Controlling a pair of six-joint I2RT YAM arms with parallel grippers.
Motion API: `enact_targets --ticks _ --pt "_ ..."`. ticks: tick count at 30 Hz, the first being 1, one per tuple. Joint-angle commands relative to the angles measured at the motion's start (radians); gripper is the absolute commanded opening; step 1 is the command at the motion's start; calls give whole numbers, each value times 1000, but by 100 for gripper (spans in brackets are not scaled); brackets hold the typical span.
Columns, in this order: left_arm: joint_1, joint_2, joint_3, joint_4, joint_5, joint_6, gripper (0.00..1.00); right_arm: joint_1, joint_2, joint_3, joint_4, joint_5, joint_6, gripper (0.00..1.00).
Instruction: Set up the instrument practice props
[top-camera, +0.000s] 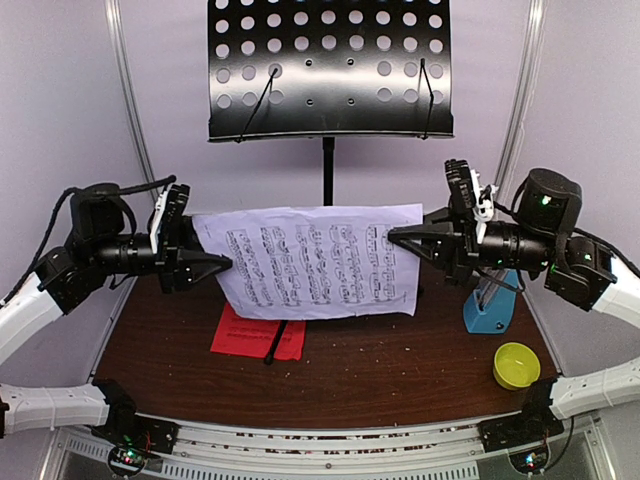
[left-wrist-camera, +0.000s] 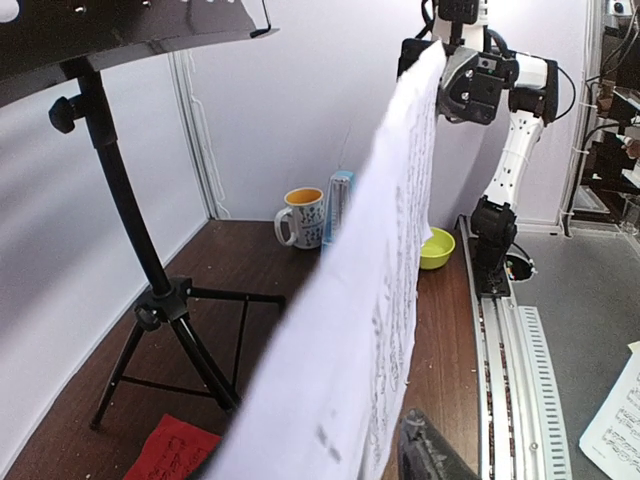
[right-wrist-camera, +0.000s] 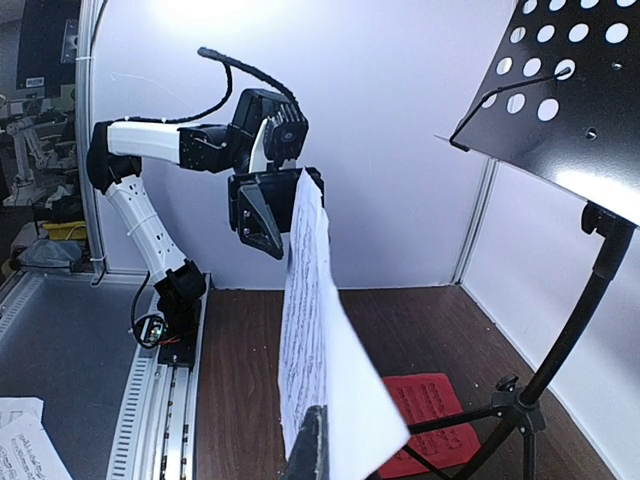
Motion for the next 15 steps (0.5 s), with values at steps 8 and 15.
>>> enact_targets --ticks 8,15 --pt "15 -16 -72 268 108 -115 29 -65 -64 -97 257 -83 152 0" --pt "16 7 -42 235 119 -105 0 -106 -52 -161 307 -75 212 14"
